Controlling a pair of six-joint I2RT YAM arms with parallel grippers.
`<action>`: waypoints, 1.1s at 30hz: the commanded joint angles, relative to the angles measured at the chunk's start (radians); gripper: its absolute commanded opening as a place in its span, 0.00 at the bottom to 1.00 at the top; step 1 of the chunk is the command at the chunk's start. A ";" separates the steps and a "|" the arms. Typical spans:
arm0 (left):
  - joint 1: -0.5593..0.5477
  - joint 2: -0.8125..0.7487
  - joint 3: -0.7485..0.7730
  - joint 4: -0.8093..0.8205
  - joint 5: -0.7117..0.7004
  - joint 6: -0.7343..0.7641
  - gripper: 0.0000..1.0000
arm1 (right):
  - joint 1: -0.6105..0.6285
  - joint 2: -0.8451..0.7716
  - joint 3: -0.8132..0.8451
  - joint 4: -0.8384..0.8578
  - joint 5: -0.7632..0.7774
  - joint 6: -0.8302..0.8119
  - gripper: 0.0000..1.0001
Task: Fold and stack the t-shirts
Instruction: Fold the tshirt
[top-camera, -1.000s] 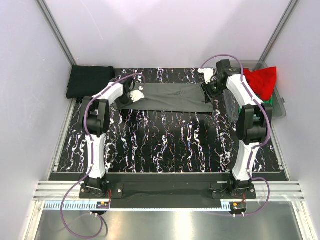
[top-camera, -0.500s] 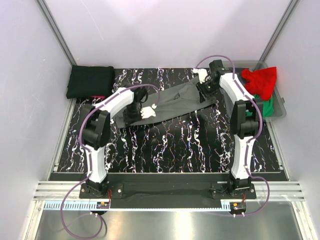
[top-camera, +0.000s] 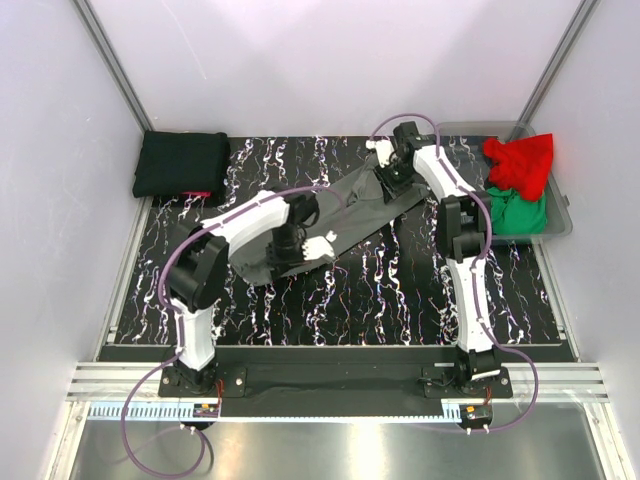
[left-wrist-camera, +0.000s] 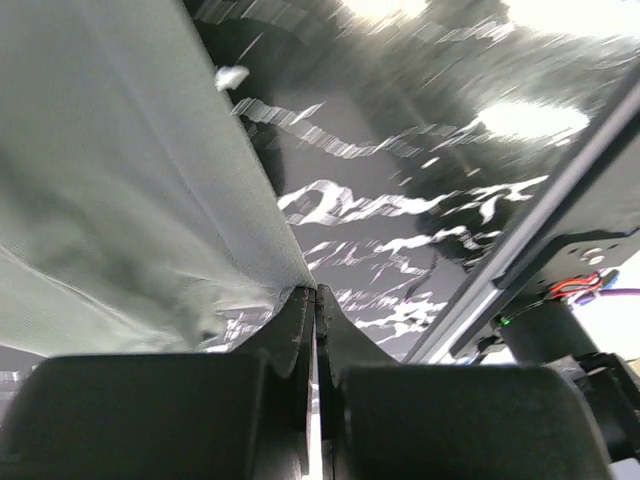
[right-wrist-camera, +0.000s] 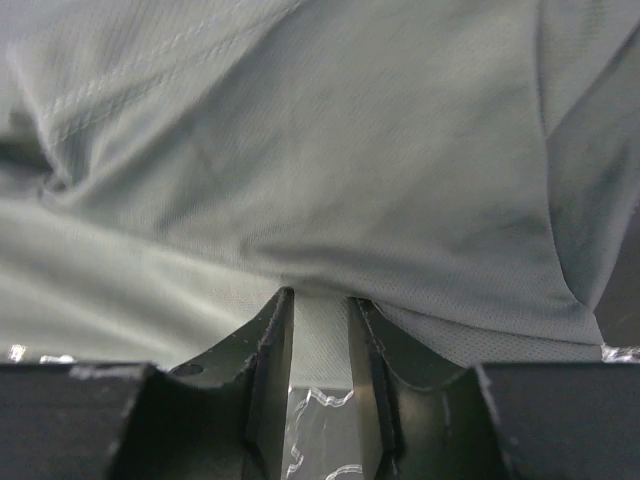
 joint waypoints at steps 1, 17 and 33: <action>-0.062 -0.015 0.009 -0.141 0.089 -0.023 0.00 | 0.030 0.061 0.127 -0.029 0.040 0.002 0.34; -0.224 0.181 0.357 -0.062 0.246 -0.165 0.20 | 0.083 0.305 0.503 0.167 0.116 -0.105 0.43; -0.123 0.119 0.203 0.007 0.095 -0.149 0.26 | 0.075 -0.046 0.168 0.142 0.107 0.031 0.47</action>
